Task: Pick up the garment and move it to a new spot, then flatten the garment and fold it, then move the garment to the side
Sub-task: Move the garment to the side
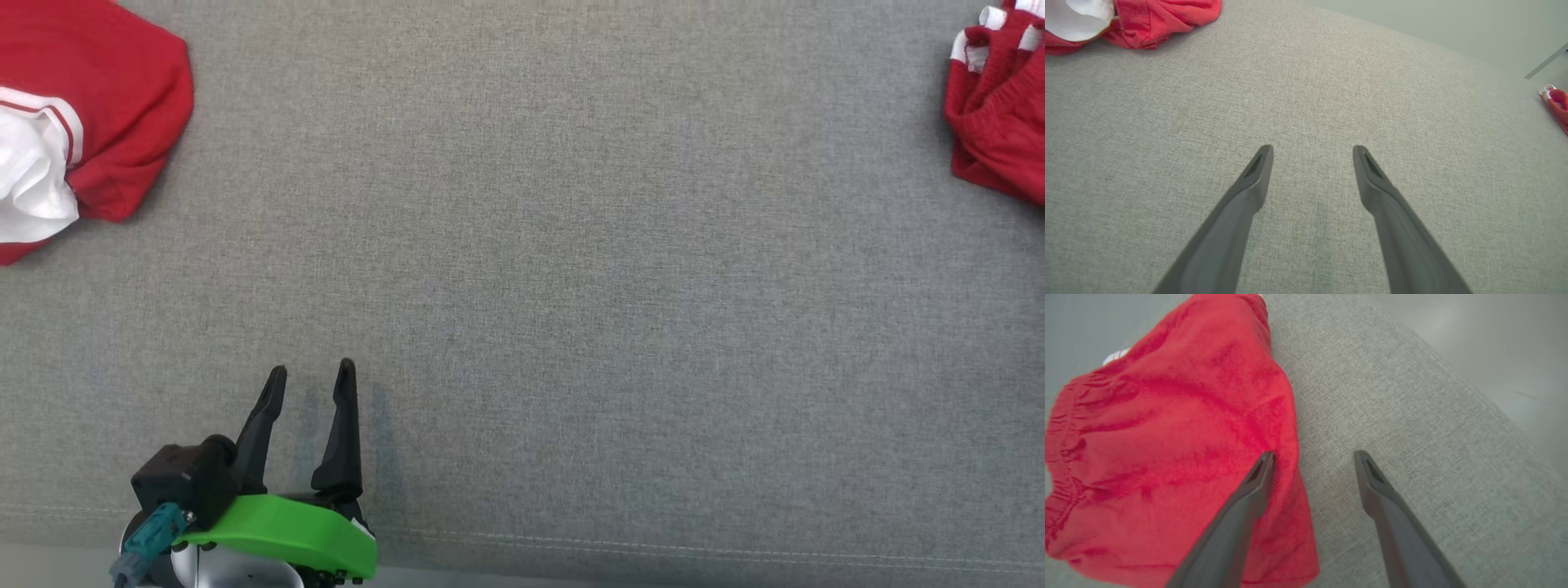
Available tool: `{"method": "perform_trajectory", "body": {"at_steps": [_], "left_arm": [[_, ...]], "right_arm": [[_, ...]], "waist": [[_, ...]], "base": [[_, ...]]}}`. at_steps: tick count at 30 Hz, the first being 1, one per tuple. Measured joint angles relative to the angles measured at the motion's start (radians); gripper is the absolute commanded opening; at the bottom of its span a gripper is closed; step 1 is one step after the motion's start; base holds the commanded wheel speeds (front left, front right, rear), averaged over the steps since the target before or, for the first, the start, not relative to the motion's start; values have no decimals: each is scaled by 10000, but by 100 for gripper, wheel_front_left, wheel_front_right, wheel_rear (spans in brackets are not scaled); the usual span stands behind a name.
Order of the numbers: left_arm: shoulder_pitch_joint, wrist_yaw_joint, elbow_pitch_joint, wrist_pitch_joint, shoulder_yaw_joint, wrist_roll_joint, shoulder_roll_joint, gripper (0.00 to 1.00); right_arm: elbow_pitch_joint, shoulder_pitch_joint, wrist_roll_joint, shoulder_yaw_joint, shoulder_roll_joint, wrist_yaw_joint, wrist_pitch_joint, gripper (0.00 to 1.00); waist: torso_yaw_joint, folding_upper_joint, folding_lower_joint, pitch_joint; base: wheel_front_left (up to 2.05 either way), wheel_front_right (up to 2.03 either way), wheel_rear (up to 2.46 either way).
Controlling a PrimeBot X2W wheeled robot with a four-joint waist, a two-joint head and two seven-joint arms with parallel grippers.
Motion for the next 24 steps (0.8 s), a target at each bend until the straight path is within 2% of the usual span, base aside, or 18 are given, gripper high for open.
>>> {"method": "perform_trajectory", "body": {"at_steps": [7,13,18,24], "left_arm": [[2,0,146,-36,19,-86,-8,100],[12,0,336,-194,65,-265,-19,100],[14,0,518,-445,299,-268,-23,100],[19,0,757,-702,604,-196,35,100]], "right_arm": [[-583,-43,-198,-251,-33,25,-1168,100],[-1743,-35,-575,-96,8,569,-2391,100],[-2558,392,-1549,345,-63,669,-3593,100],[-3505,1306,-2266,1012,566,723,-4677,100]], "waist": [[-141,0,0,-467],[-181,0,0,-963],[-129,0,0,-1423],[-24,0,0,-2052]], "base": [[0,0,0],[0,0,0],[0,0,0],[0,0,0]]}}
